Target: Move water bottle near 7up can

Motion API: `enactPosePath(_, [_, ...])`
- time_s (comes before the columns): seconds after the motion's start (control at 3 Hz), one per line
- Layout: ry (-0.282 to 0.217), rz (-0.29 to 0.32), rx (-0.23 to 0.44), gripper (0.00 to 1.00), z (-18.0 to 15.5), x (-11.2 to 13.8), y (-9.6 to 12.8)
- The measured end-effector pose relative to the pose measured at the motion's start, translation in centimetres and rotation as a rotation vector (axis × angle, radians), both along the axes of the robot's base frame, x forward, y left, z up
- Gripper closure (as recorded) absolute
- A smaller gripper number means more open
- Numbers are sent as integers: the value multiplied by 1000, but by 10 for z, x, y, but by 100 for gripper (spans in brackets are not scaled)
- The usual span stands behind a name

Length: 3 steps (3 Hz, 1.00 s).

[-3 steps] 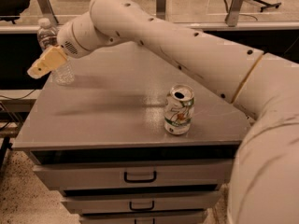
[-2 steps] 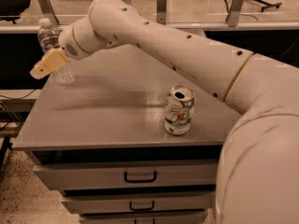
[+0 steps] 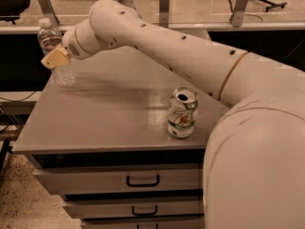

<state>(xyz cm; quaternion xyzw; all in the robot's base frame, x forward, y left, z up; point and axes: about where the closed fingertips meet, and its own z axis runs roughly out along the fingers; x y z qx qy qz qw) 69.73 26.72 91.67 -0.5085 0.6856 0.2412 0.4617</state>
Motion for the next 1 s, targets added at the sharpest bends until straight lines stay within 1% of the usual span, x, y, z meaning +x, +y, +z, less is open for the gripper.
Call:
enactPosePath(0.33, [-1,-30,11,62,4,8,-12])
enactPosePath(0.67, [-3,-42,26,86,18,11,-38])
enactPosePath(1.0, [-17,-51,43,100,36,6,-106])
